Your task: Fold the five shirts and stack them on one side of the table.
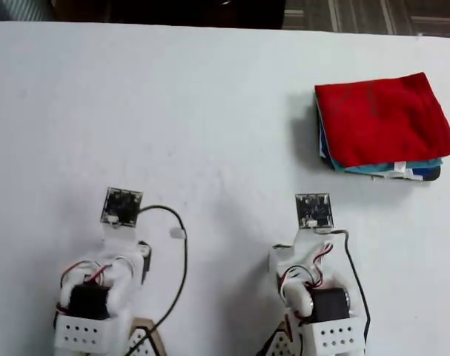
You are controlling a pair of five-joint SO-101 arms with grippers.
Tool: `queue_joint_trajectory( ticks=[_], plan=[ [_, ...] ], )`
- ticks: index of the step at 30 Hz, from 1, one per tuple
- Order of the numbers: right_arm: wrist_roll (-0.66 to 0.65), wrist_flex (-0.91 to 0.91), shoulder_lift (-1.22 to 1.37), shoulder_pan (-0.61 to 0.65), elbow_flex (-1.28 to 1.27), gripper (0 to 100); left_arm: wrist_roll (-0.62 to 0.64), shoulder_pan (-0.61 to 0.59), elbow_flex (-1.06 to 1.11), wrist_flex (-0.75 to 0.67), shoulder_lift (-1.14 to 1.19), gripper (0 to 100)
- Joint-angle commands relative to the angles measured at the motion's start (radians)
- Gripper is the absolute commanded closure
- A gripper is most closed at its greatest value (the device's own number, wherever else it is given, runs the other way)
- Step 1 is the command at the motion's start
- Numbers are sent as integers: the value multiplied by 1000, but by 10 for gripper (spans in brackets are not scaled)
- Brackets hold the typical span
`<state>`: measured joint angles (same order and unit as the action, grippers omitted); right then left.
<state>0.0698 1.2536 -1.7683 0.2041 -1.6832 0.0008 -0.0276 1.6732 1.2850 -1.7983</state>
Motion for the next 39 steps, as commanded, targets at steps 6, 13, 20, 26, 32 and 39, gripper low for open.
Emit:
queue_joint_trajectory(
  ticks=[6, 13, 20, 26, 32, 39],
  plan=[
    [9, 7, -18, 12, -11, 979, -11, -203, 21, -3, -21, 917],
    [9, 7, -18, 12, -11, 979, -8, -344, 21, -2, -21, 915],
    [9, 7, -18, 12, -11, 979, -8, -344, 21, -2, -21, 915],
    [9, 7, -18, 12, -11, 979, -8, -344, 21, -2, -21, 915],
    [9, 7, -18, 12, -11, 979, -8, -344, 21, -2, -21, 915],
    [9, 7, -18, 12, -11, 979, -8, -344, 21, -2, -21, 915]
  ],
)
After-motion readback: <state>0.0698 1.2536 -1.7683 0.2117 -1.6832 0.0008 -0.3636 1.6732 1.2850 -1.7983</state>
